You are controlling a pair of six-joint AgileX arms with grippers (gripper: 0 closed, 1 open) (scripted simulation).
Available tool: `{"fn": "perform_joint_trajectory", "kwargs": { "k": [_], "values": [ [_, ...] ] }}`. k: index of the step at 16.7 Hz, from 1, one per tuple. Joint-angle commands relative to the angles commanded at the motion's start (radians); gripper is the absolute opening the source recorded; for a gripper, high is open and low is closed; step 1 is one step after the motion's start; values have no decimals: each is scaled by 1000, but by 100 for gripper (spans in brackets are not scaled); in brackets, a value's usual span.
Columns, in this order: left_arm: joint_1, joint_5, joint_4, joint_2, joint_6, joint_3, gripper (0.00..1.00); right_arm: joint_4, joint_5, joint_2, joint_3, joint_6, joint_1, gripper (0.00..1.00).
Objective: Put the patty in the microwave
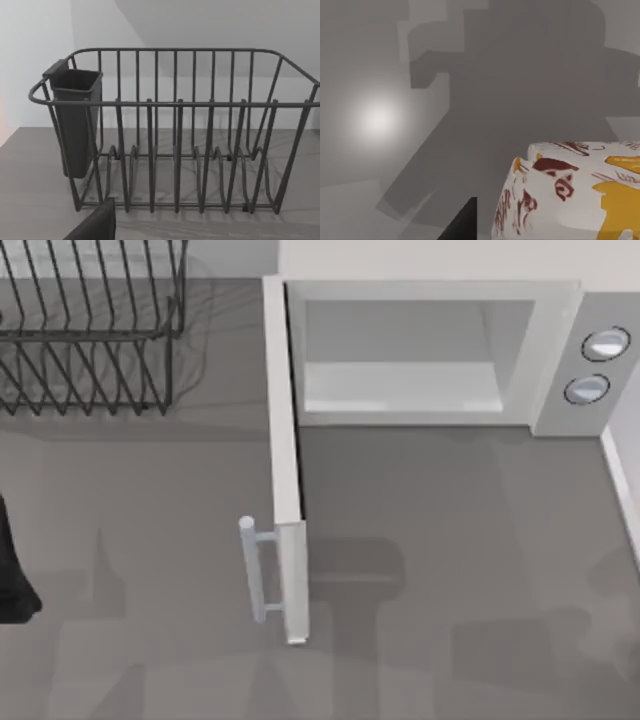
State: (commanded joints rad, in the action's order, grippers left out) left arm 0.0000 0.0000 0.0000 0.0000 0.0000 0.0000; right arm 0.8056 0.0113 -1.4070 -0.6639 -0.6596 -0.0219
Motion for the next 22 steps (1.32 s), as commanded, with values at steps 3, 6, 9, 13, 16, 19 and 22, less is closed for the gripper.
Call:
{"fn": "perform_joint_trajectory", "kwargs": {
  "k": [3,6,9,13,16,19,22],
  "values": [
    [0,0,0,0,0,0,100,177,0,56,-96,-2,-2,0],
    [0,0,0,0,0,0,100,312,0,110,-181,-4,-2,0],
    [0,0,0,0,0,0,100,357,0,137,-213,-3,-2,0],
    [0,0,0,0,0,0,100,354,0,133,-210,-1,0,0],
    [0,0,0,0,0,0,100,292,-28,92,-237,34,30,0],
    [0,0,0,0,0,0,100,136,-89,-9,-286,114,101,0],
    [0,0,0,0,0,0,100,-92,-170,-159,-336,229,197,0]
  ]
}}
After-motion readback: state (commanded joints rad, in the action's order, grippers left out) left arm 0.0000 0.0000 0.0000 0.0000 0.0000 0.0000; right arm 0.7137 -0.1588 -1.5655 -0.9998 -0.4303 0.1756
